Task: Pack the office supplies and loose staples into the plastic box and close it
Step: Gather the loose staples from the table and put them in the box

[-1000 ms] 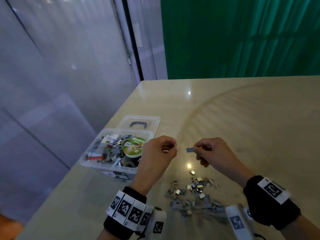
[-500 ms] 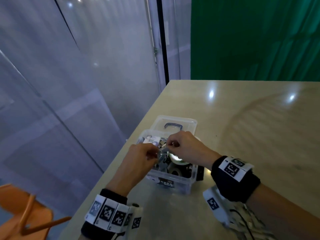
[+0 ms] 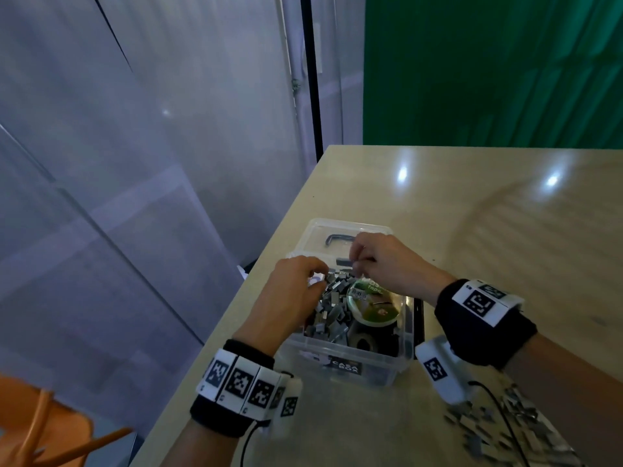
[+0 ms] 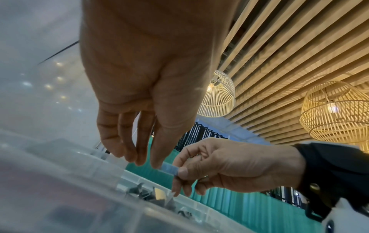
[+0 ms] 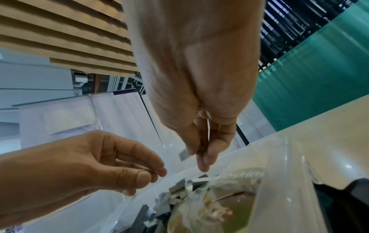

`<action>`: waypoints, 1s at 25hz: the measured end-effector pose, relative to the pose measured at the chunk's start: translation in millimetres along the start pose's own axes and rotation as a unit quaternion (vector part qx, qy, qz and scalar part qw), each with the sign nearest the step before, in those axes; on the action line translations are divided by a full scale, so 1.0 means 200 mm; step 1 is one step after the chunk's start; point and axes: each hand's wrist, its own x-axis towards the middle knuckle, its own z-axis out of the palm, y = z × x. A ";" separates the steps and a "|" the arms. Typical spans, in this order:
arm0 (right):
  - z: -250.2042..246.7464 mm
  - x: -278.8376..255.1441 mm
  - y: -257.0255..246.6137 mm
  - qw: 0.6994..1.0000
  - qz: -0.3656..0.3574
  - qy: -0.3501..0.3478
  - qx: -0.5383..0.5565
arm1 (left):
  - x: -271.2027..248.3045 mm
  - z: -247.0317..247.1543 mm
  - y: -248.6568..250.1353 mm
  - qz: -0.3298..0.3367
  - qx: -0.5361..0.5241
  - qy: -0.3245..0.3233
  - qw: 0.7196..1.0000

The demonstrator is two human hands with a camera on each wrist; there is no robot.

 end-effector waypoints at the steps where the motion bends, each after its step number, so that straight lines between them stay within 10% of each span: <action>1: 0.00 0.02 0.01 1.000 -0.002 0.006 -0.018 | 0.02 0.01 0.00 0.001 0.015 -0.003 1.000; 14: -0.11 0.04 0.02 0.999 -0.009 0.014 -0.038 | 0.15 0.09 0.00 0.010 0.042 -0.016 0.999; 25: -0.48 -0.50 0.20 0.992 0.050 -0.105 -0.052 | 0.03 0.23 0.57 0.117 -0.024 -0.041 0.992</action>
